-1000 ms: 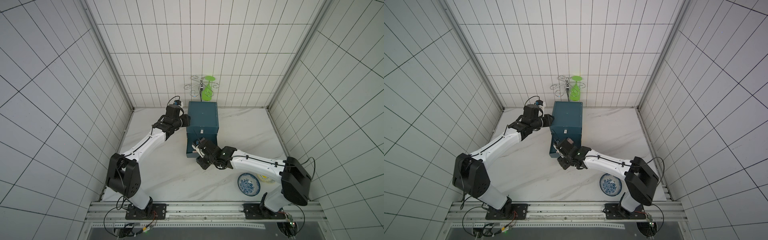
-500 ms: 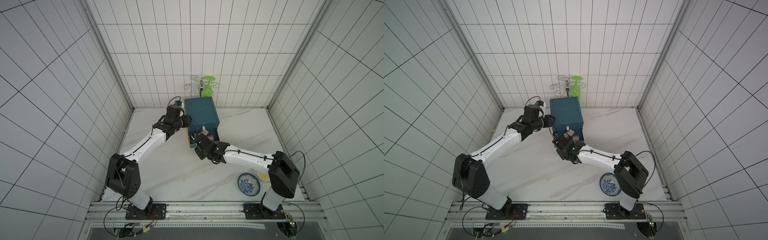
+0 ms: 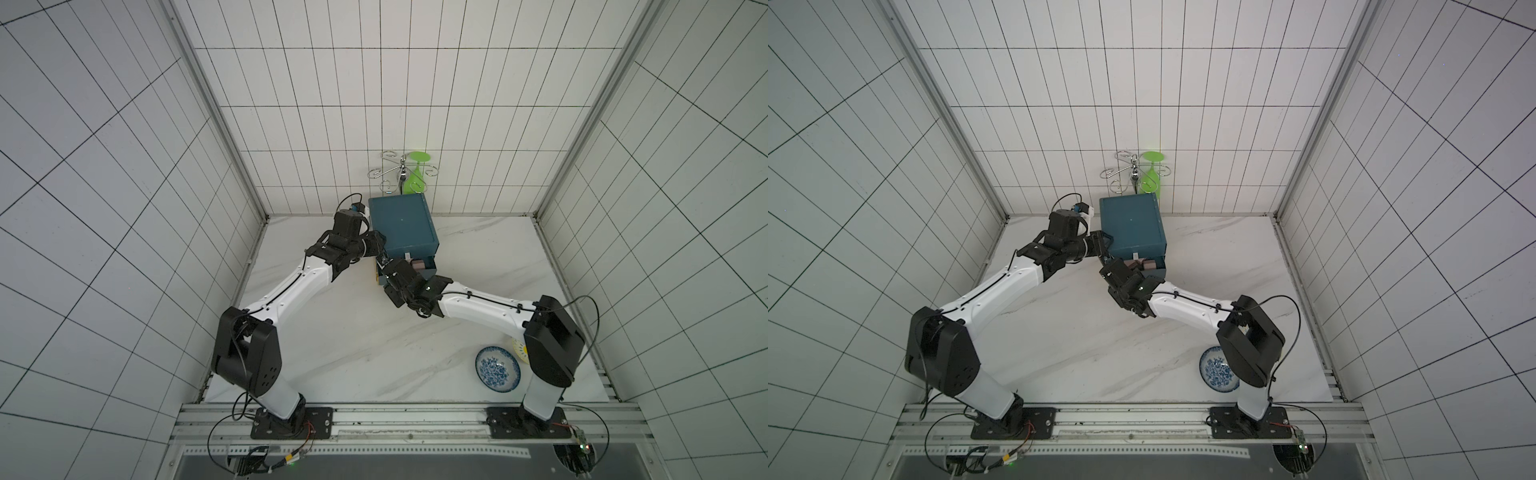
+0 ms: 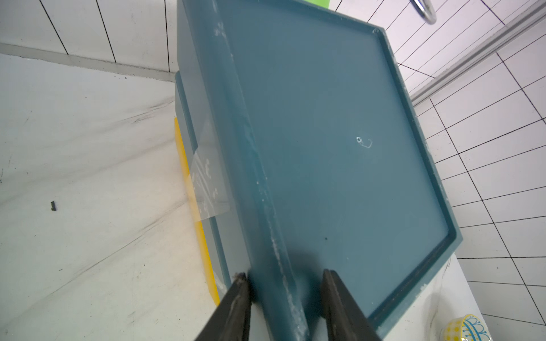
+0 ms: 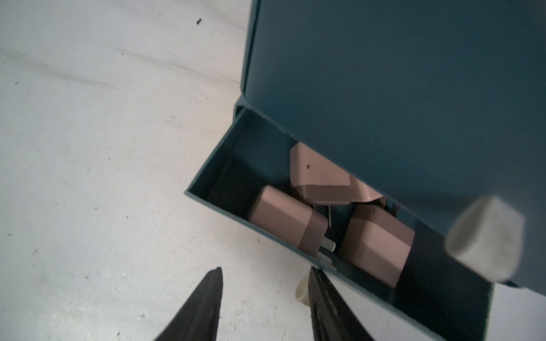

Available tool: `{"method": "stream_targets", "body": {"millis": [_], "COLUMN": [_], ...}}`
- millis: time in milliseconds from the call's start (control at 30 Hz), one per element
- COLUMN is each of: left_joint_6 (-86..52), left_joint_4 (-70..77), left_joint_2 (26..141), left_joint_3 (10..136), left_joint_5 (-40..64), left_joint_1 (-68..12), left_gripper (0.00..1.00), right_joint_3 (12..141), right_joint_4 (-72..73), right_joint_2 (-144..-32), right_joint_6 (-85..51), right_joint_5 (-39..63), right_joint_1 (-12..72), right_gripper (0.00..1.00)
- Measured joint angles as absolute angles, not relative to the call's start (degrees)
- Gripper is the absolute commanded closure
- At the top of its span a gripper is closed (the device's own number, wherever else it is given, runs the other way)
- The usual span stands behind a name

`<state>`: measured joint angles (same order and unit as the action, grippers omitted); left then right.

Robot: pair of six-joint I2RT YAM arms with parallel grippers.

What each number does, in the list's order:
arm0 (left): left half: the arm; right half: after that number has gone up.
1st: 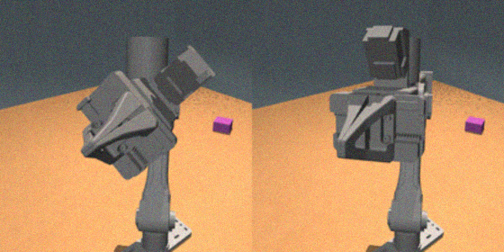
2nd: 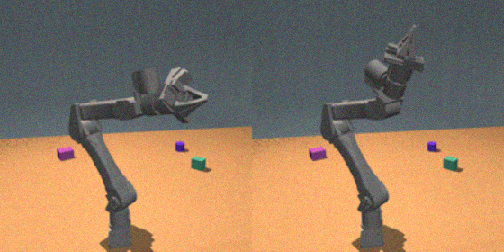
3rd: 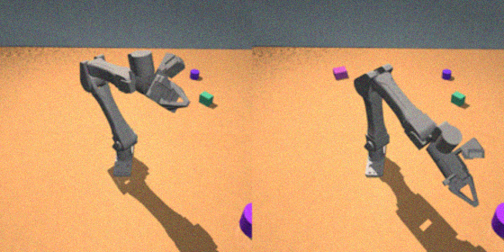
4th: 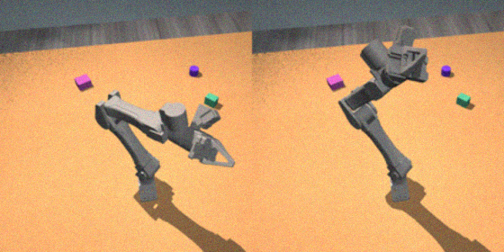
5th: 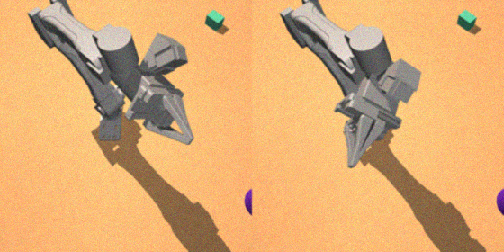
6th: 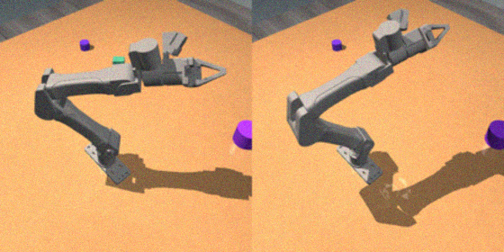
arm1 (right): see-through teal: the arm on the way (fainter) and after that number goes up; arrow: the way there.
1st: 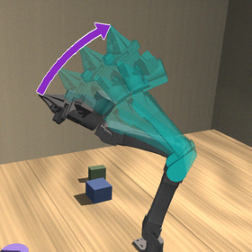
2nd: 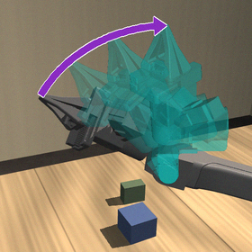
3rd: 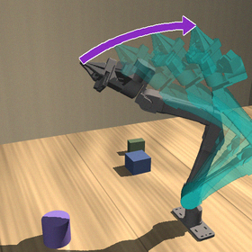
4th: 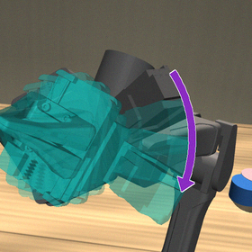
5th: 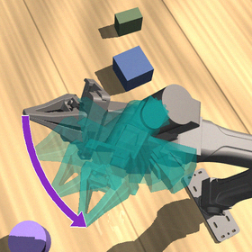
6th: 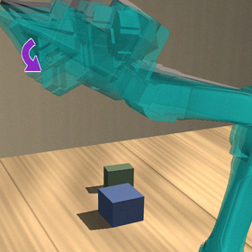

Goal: Place the plugs into the drawer by color
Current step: Close the drawer in the storage box.

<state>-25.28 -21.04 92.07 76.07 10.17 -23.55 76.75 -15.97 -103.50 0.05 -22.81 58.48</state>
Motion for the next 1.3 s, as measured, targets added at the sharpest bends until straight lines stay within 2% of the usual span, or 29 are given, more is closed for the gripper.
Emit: {"method": "stream_targets", "body": {"millis": [300,500,733,867,1133,1200,1267,1300], "left_joint_6": [-25.6,-25.7,-26.0,-26.6,-27.6,-27.4,-27.4,-27.6], "left_joint_4": [-21.6,-22.7,-24.6,-24.9,-25.6,-26.5,-27.7,-28.1], "left_joint_2": [92.0,91.5,90.5,89.8,87.3,87.0,86.2,85.6], "left_joint_3": [76.1,76.1,75.8,75.2,74.7,73.8,72.0,71.2], "left_joint_5": [10.3,10.8,11.7,12.0,12.4,11.4,10.4,10.0], "left_joint_1": [-23.6,-23.9,-23.9,-24.0,-25.0,-24.5,-24.6,-24.6], "left_gripper": [0.58,0.57,0.42,0.37,0.23,0.17,0.11,0.09], "right_joint_3": [77.5,77.0,75.4,72.5,64.6,64.0,63.9,63.9], "right_joint_4": [-6.9,-4.1,-4.0,-3.5,-2.6,-1.3,0.5,0.9], "right_joint_2": [-110.6,-109.9,-108.1,-105.4,-93.3,-89.1,-84.2,-82.1], "right_joint_6": [6.9,8.6,10.8,10.8,8.7,7.3,5.6,5.1], "right_joint_5": [-32.2,-33.3,-34.2,-32.3,-27.7,-27.2,-26.7,-26.5], "right_joint_1": [58.7,59.7,59.7,59.7,62.0,62.7,63.1,63.1], "right_gripper": [0.49,0.47,0.48,0.45,0.32,0.22,0.05,0.01]}}
